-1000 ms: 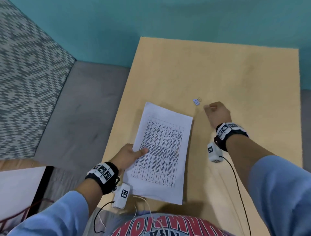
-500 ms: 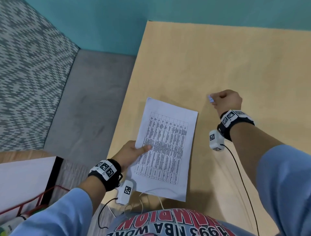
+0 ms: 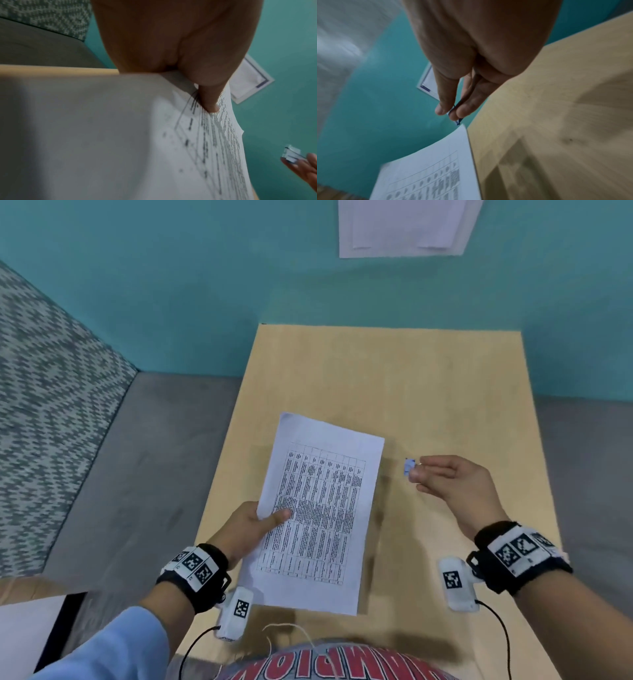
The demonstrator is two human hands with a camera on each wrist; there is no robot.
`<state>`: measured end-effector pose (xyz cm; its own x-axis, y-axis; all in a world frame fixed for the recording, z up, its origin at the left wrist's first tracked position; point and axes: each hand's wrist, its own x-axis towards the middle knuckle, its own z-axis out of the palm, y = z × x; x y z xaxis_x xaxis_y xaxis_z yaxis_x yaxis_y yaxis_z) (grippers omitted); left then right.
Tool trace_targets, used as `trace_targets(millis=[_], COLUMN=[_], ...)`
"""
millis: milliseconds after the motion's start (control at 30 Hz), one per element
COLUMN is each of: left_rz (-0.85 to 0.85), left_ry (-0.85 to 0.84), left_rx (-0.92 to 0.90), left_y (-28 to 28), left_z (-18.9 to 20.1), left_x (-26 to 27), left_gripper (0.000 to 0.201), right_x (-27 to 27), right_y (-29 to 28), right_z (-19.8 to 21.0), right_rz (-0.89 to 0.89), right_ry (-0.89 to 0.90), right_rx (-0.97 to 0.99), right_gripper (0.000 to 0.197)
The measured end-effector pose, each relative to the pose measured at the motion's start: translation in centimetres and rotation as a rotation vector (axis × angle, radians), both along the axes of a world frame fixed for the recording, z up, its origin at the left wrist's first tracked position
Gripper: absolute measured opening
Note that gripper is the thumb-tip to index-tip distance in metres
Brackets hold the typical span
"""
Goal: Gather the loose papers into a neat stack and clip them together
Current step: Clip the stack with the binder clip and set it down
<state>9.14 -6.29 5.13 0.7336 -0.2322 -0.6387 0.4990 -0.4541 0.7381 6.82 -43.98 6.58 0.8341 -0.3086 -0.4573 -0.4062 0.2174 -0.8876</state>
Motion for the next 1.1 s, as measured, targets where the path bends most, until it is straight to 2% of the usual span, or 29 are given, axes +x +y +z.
trace_targets(millis=[100, 333, 400, 467, 600, 667, 700, 800, 866, 966, 1100], left_rz=[-0.018, -0.125, -0.145, -0.158, -0.186, -0.207, -0.213, -0.215, -0.215, -0.185, -0.175], left_ry=[-0.049, -0.116, -0.148, -0.178, -0.227, -0.263, -0.278, -0.333, -0.381, -0.43, -0.527], left_rx=[-0.042, -0.112, -0.123, -0.12, -0.139, -0.137, -0.135, -0.123, -0.114, -0.101, -0.078], left_y=[-1.3, -4.0, -4.3, -4.5, -4.4, -4.2, -4.2, -4.1, -4.0, -3.7, -3.1], left_z=[2.0, 5.2, 5.7, 6.0, 7.0, 7.6, 8.0, 9.4, 10.3, 11.3, 12.4], left_x=[-0.9, -3.7, -4.4, -4.9, -5.6, -6.0, -6.2, -6.8, -7.2, -7.4, -7.4], left_gripper=[0.034, 0.036, 0.046, 0.068, 0.066, 0.077, 0.075, 0.051, 0.045, 0.051, 0.059], right_x=[-2.6, -6.6, -7.4, -8.0, -9.3, -9.8, -10.0, -10.5, -10.8, -11.3, -11.7], right_y=[0.5, 1.7, 1.6, 1.5, 1.7, 2.0, 2.2, 3.0, 3.3, 3.5, 3.7], right_z=[3.0, 7.8, 8.8, 9.9, 12.0, 13.2, 13.8, 15.9, 17.4, 19.5, 21.0], right_rz=[0.003, 0.028, 0.014, -0.002, 0.029, 0.069, 0.091, 0.157, 0.169, 0.15, 0.099], right_ry=[-0.049, -0.173, -0.204, -0.231, -0.253, -0.269, -0.282, -0.368, -0.455, -0.569, -0.649], right_rx=[0.019, 0.087, 0.089, 0.077, 0.009, -0.06, -0.108, -0.345, -0.583, -0.824, -0.979], right_gripper=[0.027, 0.036, 0.041, 0.04, 0.033, 0.033, 0.031, 0.027, 0.023, 0.016, 0.012])
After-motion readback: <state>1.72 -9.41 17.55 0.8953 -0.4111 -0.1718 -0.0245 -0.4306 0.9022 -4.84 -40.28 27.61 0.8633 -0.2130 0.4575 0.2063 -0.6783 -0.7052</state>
